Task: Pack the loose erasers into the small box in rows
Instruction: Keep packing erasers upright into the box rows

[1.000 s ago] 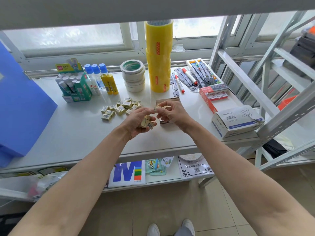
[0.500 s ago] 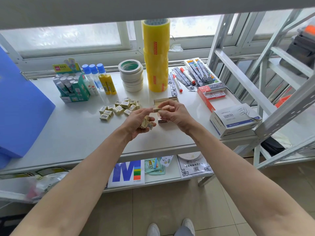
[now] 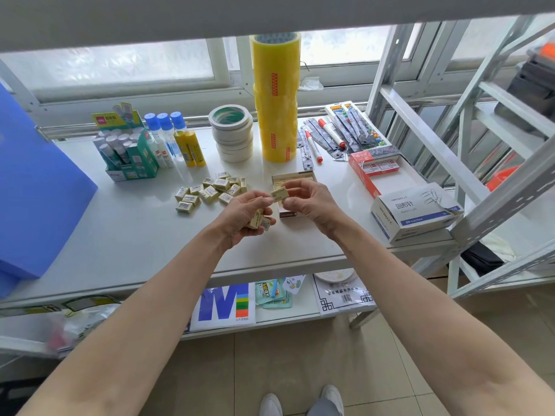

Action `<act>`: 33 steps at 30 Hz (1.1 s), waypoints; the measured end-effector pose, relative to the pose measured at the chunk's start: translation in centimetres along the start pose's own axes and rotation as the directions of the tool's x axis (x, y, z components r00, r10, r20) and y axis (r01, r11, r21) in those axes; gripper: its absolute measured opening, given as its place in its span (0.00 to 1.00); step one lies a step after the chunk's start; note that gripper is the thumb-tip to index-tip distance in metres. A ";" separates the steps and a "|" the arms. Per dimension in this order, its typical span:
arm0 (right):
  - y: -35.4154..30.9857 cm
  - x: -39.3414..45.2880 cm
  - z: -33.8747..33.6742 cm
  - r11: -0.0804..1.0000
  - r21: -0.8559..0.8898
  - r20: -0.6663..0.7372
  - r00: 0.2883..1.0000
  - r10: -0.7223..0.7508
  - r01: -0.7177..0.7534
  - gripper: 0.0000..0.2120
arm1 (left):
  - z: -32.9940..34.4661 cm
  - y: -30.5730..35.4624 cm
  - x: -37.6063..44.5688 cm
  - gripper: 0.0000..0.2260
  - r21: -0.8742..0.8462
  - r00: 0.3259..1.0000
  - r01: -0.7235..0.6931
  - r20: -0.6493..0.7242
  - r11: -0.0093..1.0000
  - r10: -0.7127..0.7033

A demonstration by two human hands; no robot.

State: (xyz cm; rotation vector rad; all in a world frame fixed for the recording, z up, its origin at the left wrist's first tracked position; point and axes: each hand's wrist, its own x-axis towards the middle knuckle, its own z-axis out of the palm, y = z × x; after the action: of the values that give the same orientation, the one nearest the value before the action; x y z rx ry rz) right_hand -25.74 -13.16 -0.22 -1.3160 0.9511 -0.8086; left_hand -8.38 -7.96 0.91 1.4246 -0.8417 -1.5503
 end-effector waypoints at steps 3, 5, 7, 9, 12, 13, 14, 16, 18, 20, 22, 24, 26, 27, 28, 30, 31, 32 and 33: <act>-0.3 0.1 0.1 1.000 0.017 0.025 1.000 0.004 -0.004 0.16 | 0.0 0.0 0.1 0.06 0.069 0.999 0.007 0.037 0.998 -0.010; -0.5 0.1 0.2 0.999 -0.034 0.054 0.999 -0.001 0.002 0.19 | 0.1 0.0 0.1 0.06 0.102 0.998 0.006 0.057 0.995 -0.012; -0.7 0.0 0.3 0.996 -0.089 0.115 0.993 -0.006 0.016 0.20 | 0.2 0.1 0.2 0.06 0.129 0.998 0.010 0.060 0.992 -0.018; -0.9 0.0 0.3 0.991 -0.133 0.158 0.987 -0.009 0.030 0.20 | 0.2 0.2 0.2 0.05 0.149 0.998 0.024 0.059 0.989 -0.033; -0.9 0.2 0.4 0.973 -0.218 0.148 0.988 -0.037 0.069 0.19 | 0.2 0.3 0.2 0.11 0.171 0.997 0.044 0.061 0.984 -0.055; -0.9 0.2 0.4 0.961 -0.260 0.139 0.988 -0.062 0.097 0.19 | 0.1 0.3 0.2 0.12 0.185 0.996 0.048 0.062 0.982 -0.061; -0.8 0.3 0.4 0.945 -0.302 0.132 0.987 -0.089 0.126 0.19 | 0.2 0.3 0.2 0.12 0.198 0.996 0.049 0.062 0.979 -0.063; -0.7 0.4 0.5 0.919 -0.357 0.129 0.983 -0.128 0.166 0.22 | 0.2 0.4 0.3 0.12 0.222 0.998 0.044 0.040 0.974 -0.054; -0.7 0.4 0.4 0.906 -0.387 0.111 0.984 -0.139 0.171 0.25 | 0.3 0.4 0.5 0.12 0.224 0.999 0.037 0.002 0.974 -0.039; -0.6 0.5 0.4 0.868 -0.467 0.054 0.985 -0.165 0.171 0.22 | 0.3 0.4 0.7 0.10 0.206 0.999 0.036 -0.019 0.978 -0.033; -0.4 0.7 0.1 0.806 -0.565 0.014 0.978 -0.208 0.180 0.16 | 0.3 0.4 0.8 0.09 0.204 0.999 0.038 -0.032 0.978 -0.033; -0.3 1.0 -0.4 0.761 -0.626 -0.022 0.971 -0.236 0.171 0.12 | 0.4 0.4 0.8 0.09 0.228 0.998 0.041 -0.061 0.973 -0.028; -0.2 1.3 -1.3 0.722 -0.678 -0.053 0.970 -0.237 0.139 0.11 | 0.6 0.2 1.0 0.10 0.277 0.993 0.044 -0.120 0.960 -0.011; -0.3 1.4 -1.8 0.699 -0.704 -0.050 0.973 -0.223 0.124 0.11 | 0.7 0.1 1.2 0.10 0.302 0.988 0.046 -0.155 0.952 0.002; -0.3 1.5 -2.1 0.676 -0.729 -0.034 0.979 -0.199 0.112 0.10 | 0.8 0.1 1.5 0.10 0.329 0.982 0.048 -0.187 0.943 0.015; -0.3 1.8 -2.5 0.639 -0.761 0.012 0.988 -0.153 0.108 0.09 | 1.1 0.0 2.0 0.09 0.402 0.973 0.059 -0.229 0.914 0.037; -0.3 2.0 -2.5 0.627 -0.771 0.028 0.990 -0.139 0.110 0.09 | 1.3 0.0 2.2 0.09 0.445 0.970 0.065 -0.237 0.893 0.047; -0.3 2.2 -2.4 0.613 -0.782 0.040 0.991 -0.131 0.113 0.08 | 1.6 0.1 2.4 0.09 0.488 0.969 0.068 -0.241 0.870 0.060; -0.3 2.4 -2.3 0.595 -0.795 0.050 0.991 -0.126 0.116 0.08 | 1.8 0.1 2.5 0.09 0.534 0.967 0.067 -0.241 0.843 0.076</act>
State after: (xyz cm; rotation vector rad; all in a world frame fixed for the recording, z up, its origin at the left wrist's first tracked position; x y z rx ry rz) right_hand -26.80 -16.29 -0.15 -2.1839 1.3202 -0.4707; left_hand -10.16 -10.40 0.20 1.9724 -1.1779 -1.1256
